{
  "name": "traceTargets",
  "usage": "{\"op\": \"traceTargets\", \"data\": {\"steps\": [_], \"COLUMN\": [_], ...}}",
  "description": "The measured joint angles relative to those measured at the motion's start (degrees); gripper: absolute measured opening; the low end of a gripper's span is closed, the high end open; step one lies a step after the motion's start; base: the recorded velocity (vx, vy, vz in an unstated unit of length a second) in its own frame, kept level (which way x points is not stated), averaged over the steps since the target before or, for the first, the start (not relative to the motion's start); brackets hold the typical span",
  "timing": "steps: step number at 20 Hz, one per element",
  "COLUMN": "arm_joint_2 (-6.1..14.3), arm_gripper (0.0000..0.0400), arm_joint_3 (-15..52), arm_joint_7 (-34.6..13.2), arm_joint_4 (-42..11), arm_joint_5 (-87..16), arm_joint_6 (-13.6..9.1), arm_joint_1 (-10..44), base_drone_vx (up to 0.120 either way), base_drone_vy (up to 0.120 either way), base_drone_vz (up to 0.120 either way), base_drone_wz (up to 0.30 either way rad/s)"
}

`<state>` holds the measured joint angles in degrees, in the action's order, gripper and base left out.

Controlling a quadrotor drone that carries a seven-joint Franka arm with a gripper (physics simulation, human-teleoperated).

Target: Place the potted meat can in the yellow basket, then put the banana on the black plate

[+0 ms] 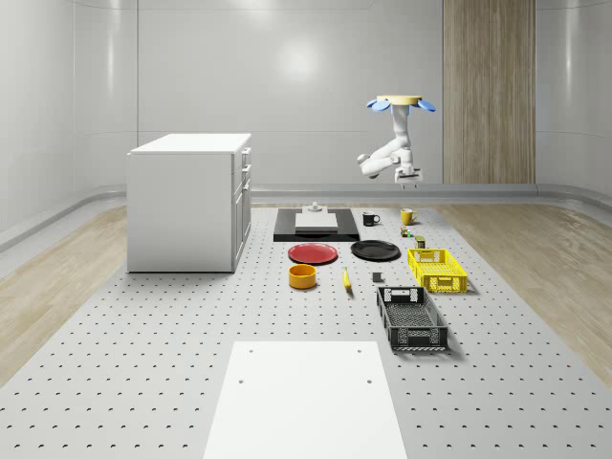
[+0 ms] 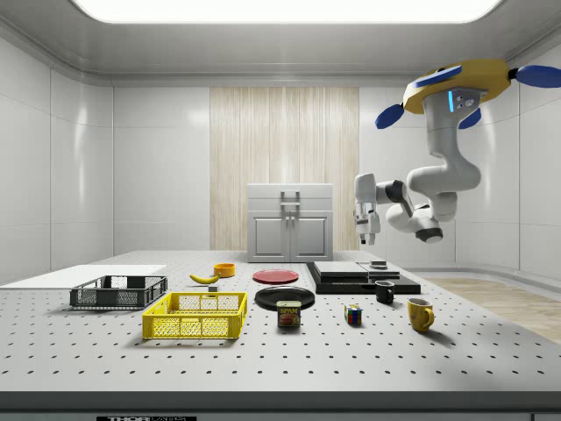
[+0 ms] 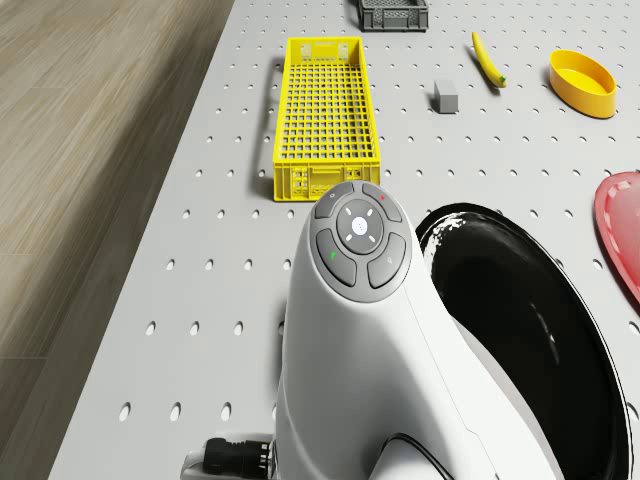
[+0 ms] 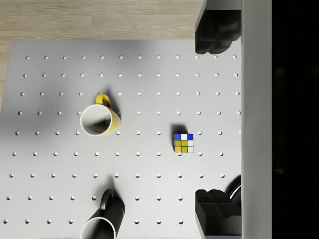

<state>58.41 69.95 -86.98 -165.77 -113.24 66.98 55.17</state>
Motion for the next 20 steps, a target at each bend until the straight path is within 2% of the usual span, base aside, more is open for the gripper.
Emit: {"op": "traceTargets", "data": {"steps": [7, 20], "arm_joint_2": [2.7, 6.8], "arm_gripper": [0.04, 0.04], "arm_joint_3": [1.9, 3.7], "arm_joint_7": [-2.5, -4.5], "arm_joint_4": [-0.2, 0.1], "arm_joint_5": [-0.3, 1.5], "arm_joint_6": [0.1, 3.0], "arm_joint_1": [3.5, 5.9], "base_drone_vx": [0.12, 0.12], "base_drone_vy": [0.0, 0.0], "base_drone_vz": [-0.12, -0.12], "base_drone_wz": [0.0, 0.0]}}
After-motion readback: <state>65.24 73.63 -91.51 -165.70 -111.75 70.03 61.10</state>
